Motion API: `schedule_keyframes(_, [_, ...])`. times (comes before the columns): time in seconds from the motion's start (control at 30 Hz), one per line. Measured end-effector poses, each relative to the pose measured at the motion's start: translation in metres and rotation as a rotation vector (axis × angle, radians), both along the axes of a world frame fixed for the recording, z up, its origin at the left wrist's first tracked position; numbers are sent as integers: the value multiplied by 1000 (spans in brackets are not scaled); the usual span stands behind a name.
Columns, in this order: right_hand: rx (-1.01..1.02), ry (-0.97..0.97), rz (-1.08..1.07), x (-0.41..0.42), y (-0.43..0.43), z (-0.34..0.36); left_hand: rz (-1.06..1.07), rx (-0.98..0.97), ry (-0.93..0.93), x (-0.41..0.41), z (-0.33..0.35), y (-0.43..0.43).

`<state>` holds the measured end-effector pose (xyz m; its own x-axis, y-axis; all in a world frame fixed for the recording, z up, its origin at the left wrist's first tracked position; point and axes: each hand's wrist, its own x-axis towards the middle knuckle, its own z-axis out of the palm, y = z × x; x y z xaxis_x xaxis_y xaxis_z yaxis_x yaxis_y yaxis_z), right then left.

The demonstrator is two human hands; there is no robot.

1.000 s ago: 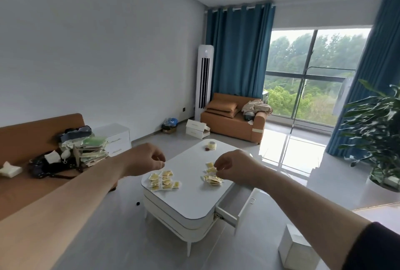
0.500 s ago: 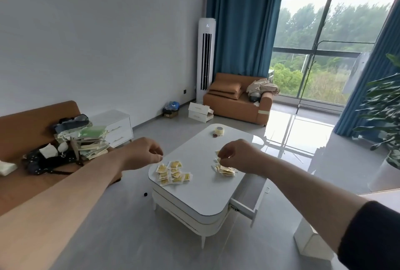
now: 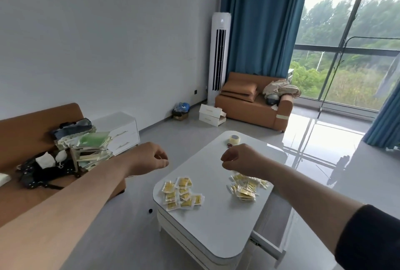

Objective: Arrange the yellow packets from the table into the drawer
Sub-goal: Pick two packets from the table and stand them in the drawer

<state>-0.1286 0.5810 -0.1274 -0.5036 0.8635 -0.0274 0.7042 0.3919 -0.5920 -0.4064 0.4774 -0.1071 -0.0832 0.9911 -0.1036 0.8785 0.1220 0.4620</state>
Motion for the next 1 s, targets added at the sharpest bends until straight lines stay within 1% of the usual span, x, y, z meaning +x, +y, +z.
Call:
schedule_keyframes(0.27, [-3,1,23,-49,91,-3,-6,-5,11,-42,1,88])
schedule_keyframes(0.47, [-3,-24,2,-91,156,-14,-62,-25,6,-83,-9,165])
schedule_keyframes(0.73, [-50,-14,-62,-176,268,-42,-152,-86,19,-171,-36,310])
schedule_keyframes(0.9, [-96,1,-156,-224,333,-58,-194,-111,-46,-222,-51,404])
schedule_keyframes(1.0, [-127,6,-200,-241,363,-70,-240,-153,-46,-242,-73,448])
